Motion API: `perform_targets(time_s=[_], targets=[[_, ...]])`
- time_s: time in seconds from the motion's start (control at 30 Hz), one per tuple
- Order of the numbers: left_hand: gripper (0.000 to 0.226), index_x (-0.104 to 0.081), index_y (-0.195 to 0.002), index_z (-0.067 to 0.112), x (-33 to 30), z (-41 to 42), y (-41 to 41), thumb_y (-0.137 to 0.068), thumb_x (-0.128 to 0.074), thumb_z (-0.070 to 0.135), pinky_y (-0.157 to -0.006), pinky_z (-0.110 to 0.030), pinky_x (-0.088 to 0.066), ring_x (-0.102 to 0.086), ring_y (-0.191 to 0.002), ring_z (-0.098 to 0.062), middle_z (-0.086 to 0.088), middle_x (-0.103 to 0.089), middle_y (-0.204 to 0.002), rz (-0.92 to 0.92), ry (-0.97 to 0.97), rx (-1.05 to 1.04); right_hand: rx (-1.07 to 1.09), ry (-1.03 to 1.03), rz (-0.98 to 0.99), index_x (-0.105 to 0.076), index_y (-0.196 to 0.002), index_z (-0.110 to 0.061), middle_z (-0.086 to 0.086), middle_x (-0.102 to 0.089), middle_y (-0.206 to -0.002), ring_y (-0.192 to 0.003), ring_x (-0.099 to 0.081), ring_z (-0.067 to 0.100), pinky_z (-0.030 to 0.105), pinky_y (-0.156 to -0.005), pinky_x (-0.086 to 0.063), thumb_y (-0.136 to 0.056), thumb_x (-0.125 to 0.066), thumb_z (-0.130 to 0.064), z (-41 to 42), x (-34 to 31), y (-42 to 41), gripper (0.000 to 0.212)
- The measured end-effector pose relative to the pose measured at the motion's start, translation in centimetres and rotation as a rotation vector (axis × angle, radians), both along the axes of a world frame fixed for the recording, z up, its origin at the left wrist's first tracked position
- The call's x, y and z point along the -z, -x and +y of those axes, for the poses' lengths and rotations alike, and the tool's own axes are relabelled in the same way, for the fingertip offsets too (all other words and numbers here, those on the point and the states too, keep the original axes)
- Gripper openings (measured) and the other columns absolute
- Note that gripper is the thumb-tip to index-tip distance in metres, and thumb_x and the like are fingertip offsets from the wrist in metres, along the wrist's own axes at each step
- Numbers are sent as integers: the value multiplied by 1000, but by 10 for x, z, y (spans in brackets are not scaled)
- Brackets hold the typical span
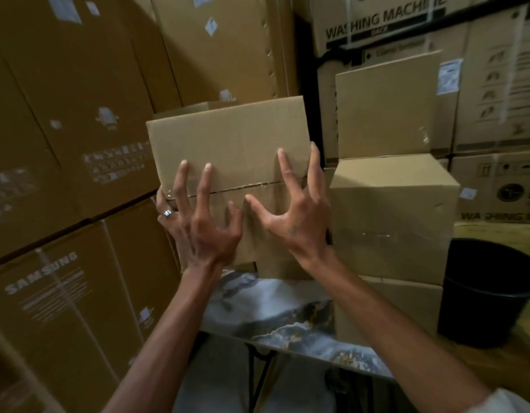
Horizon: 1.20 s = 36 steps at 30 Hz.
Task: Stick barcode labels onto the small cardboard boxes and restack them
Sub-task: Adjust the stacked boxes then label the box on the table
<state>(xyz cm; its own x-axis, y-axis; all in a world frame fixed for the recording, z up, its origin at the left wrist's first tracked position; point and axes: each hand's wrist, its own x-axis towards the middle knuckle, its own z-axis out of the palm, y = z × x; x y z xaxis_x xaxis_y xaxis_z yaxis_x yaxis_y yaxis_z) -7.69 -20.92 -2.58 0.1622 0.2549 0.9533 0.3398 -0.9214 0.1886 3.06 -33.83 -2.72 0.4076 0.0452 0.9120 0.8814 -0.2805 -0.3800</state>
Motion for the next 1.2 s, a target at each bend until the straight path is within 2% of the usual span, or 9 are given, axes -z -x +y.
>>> perform_targets(time_s=[0.1, 0.37, 0.6, 0.83, 0.9, 0.97, 1.03, 1.13, 1.2], targets=[[70, -50, -149, 25, -22, -1, -15, -82, -64, 43, -121, -52, -18, -32, -148, -36, -9, -32, -163, -57, -48, 25, 31, -43, -48, -45, -153, -25, 24, -22, -164, -146, -34, 38, 49, -103, -52, -77, -68, -72, -5, -21, -12, 92], [72, -50, -149, 21, -61, -15, -70, -82, -65, 43, -120, -58, -20, -31, -150, -31, -14, -33, -162, -139, -152, 117, 166, -95, -119, -43, -154, -25, 25, -21, -164, -146, -32, 36, 44, -106, -50, -78, -67, -72, -32, -60, -48, 93], [76, -46, -152, 21, -74, -33, -122, -82, -64, 44, -123, -55, -14, -29, -151, -32, -15, -29, -163, -161, -164, 218, 281, -125, -153, -44, -153, -20, 25, -23, -163, -143, -36, 37, 41, -109, -45, -78, -69, -71, -60, -73, -80, 94], [79, -41, -155, 23, -76, -58, -169, -82, -64, 42, -119, -63, -18, -26, -152, -30, -13, -25, -165, -118, -164, 311, 385, -104, -143, -41, -155, -21, 24, -20, -165, -147, -30, 37, 38, -110, -40, -79, -67, -72, -93, -73, -115, 96], [80, -39, -156, 22, -75, -66, -180, -82, -63, 42, -120, -63, -17, -26, -152, -32, -14, -26, -165, -96, -162, 337, 405, -96, -136, -40, -155, -21, 24, -19, -165, -150, -27, 37, 34, -114, -34, -79, -68, -72, -102, -74, -125, 95], [83, -38, -156, 23, -71, -73, -194, -80, -61, 43, -122, -61, -13, -24, -152, -36, -13, -24, -166, -46, -147, 363, 421, -88, -133, -41, -155, -21, 24, -20, -164, -151, -26, 37, 34, -116, -30, -79, -68, -71, -112, -75, -137, 96], [86, -36, -157, 25, -65, -79, -206, -76, -60, 41, -122, -59, -11, -20, -152, -43, -14, -21, -167, 19, -130, 395, 439, -79, -120, -41, -155, -20, 23, -22, -164, -150, -27, 38, 36, -114, -33, -79, -69, -71, -121, -74, -148, 96], [89, -35, -158, 27, -53, -88, -218, -73, -59, 41, -117, -63, -16, -11, -151, -52, -15, -16, -167, 94, -88, 424, 454, -61, -125, -41, -154, -19, 23, -24, -163, -148, -29, 37, 32, -110, -32, -79, -70, -69, -131, -65, -163, 95], [90, -34, -158, 28, -47, -91, -224, -73, -59, 41, -118, -67, -14, -7, -151, -52, -17, -13, -167, 125, -89, 435, 453, -62, -146, -43, -154, -19, 23, -25, -163, -149, -28, 36, 31, -112, -30, -80, -71, -67, -137, -58, -172, 93]])
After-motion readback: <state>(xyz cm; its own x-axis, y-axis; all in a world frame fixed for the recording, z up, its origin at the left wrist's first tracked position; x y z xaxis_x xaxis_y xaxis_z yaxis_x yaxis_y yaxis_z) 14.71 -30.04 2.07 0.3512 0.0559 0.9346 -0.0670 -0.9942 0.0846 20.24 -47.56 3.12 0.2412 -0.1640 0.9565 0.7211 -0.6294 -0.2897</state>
